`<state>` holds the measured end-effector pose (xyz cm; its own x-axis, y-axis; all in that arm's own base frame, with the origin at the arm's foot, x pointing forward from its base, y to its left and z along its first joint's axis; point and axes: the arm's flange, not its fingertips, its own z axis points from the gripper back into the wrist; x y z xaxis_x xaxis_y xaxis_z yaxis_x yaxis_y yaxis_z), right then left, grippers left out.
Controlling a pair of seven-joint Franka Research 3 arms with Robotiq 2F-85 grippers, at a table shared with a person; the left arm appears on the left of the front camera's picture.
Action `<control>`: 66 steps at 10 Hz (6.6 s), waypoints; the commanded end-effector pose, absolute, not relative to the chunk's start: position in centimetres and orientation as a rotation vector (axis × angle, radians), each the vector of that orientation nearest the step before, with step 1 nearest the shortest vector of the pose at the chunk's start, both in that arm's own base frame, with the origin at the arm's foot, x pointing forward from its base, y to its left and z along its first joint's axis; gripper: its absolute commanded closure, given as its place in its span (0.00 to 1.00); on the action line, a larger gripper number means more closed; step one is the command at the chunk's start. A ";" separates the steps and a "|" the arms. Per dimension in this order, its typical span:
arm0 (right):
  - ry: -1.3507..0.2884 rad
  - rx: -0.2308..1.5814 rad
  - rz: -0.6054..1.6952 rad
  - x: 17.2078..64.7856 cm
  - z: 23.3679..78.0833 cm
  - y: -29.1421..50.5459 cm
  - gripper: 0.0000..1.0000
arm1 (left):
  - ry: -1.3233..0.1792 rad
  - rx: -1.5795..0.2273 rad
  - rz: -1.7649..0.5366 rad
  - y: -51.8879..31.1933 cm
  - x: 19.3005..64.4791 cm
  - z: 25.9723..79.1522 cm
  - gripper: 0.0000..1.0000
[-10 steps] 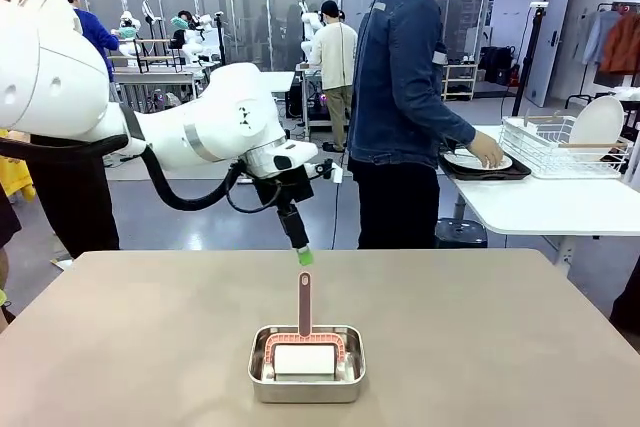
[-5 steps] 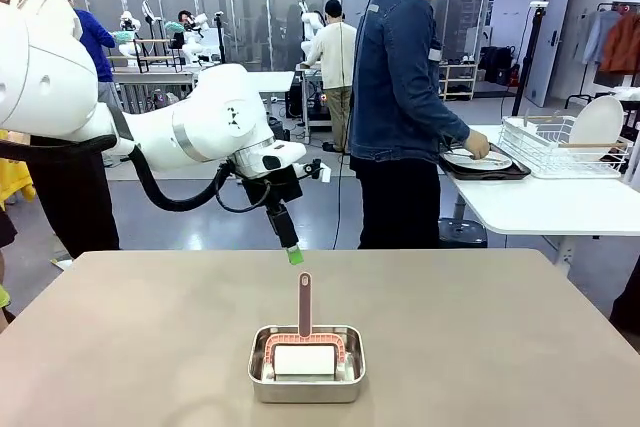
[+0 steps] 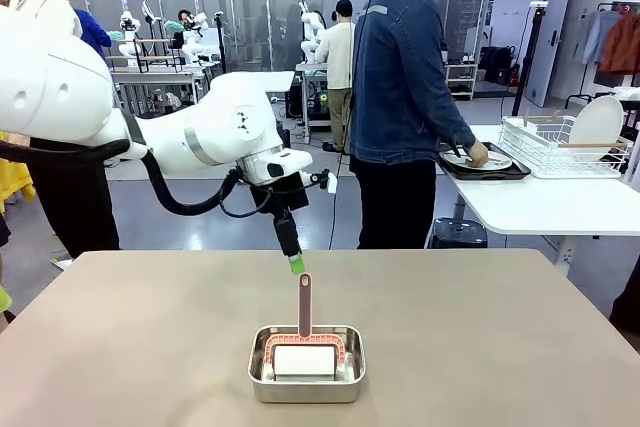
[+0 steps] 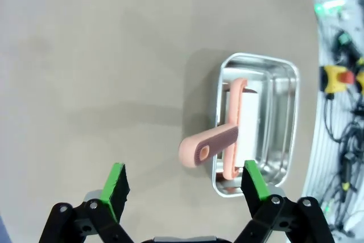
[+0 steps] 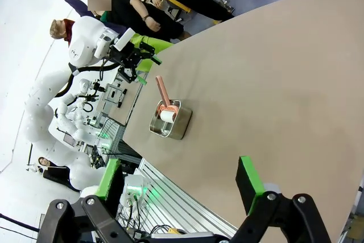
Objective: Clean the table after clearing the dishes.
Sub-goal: When the right (or left) Handle tray is removed, use the right hand (or left hand) to clean the right (or left) side of the table with the Lint Roller.
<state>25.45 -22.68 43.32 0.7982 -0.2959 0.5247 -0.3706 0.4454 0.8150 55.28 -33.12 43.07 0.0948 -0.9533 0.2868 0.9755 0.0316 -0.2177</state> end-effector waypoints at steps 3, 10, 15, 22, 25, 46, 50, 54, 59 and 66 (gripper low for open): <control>-0.690 1.140 0.066 25.2 43.4 -22.7 0.00 | 0.139 -0.445 -1.616 -35.1 56.9 42.1 0.00; -0.690 1.140 0.066 25.2 43.4 -22.7 0.00 | 0.297 -0.421 -1.588 -38.1 55.4 39.0 0.00; -0.690 1.140 0.066 25.2 43.4 -22.7 0.00 | 0.366 -0.389 -1.571 -38.5 54.8 38.5 0.00; -0.690 1.140 0.066 25.2 43.4 -22.7 0.00 | 0.408 -0.411 -1.556 -39.5 54.5 37.3 1.00; -0.690 1.140 0.066 25.2 43.4 -22.7 0.00 | 0.442 -0.392 -1.550 -39.8 54.2 37.6 1.00; -0.690 1.140 0.066 25.2 43.4 -22.7 0.00 | -0.064 -0.663 -0.428 -13.0 46.5 46.4 1.00; -0.690 1.140 0.066 25.2 43.4 -22.7 0.00 | -0.182 -0.640 -0.207 -7.8 46.1 42.4 1.00; -0.690 1.140 0.066 25.2 43.4 -22.7 0.00 | -0.097 -0.646 -0.268 -7.5 46.4 42.8 1.00; -0.690 1.140 0.066 25.2 43.4 -22.7 0.00 | -0.120 -0.759 -0.036 -6.2 48.8 39.0 0.78; -0.690 1.140 0.066 25.2 43.4 -22.7 0.00 | -0.097 -0.859 0.000 -3.1 50.3 33.5 0.78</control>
<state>25.42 -22.70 43.32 0.7979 -0.2968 0.5247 -0.3706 0.4450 0.8152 49.79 -3.77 34.13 0.9962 0.0539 0.0689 0.0128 0.6894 -0.7243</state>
